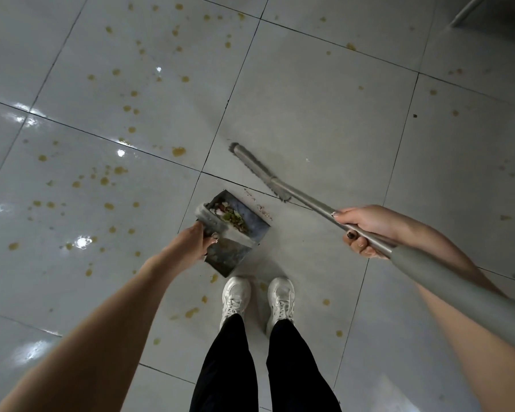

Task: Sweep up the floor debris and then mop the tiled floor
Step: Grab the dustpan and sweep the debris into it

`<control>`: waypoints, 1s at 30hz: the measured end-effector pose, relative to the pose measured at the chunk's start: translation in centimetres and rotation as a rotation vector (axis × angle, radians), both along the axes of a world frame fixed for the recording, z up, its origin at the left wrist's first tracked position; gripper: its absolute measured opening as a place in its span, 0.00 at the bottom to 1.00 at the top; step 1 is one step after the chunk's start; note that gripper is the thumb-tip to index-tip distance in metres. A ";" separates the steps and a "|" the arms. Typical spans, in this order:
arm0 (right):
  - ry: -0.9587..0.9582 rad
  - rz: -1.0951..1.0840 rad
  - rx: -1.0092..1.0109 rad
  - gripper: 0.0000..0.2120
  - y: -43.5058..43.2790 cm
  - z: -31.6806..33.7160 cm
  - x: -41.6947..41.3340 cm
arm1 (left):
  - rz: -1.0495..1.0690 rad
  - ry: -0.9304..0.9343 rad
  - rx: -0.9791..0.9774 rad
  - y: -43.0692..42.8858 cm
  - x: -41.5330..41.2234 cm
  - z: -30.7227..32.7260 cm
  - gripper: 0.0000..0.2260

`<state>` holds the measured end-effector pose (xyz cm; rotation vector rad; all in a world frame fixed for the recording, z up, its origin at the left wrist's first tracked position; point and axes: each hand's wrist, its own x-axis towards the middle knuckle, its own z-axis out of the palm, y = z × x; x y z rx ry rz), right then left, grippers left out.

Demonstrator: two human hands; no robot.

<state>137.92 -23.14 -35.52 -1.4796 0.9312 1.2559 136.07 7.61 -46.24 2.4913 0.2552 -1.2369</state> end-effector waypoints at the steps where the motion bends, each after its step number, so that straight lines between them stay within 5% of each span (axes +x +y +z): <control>1: -0.015 -0.026 -0.003 0.04 0.2 0.0 0.0 | 0.019 0.008 -0.012 0.6 0.4 0.4 0.10; 20: -0.131 -0.204 -0.195 0.03 4.4 -3.1 -1.3 | -0.218 0.077 -0.003 4.6 5.2 0.2 0.10; 30: 0.153 -0.436 -0.121 0.18 4.7 -4.3 -1.8 | -0.282 0.076 -0.007 2.7 9.1 -0.2 0.13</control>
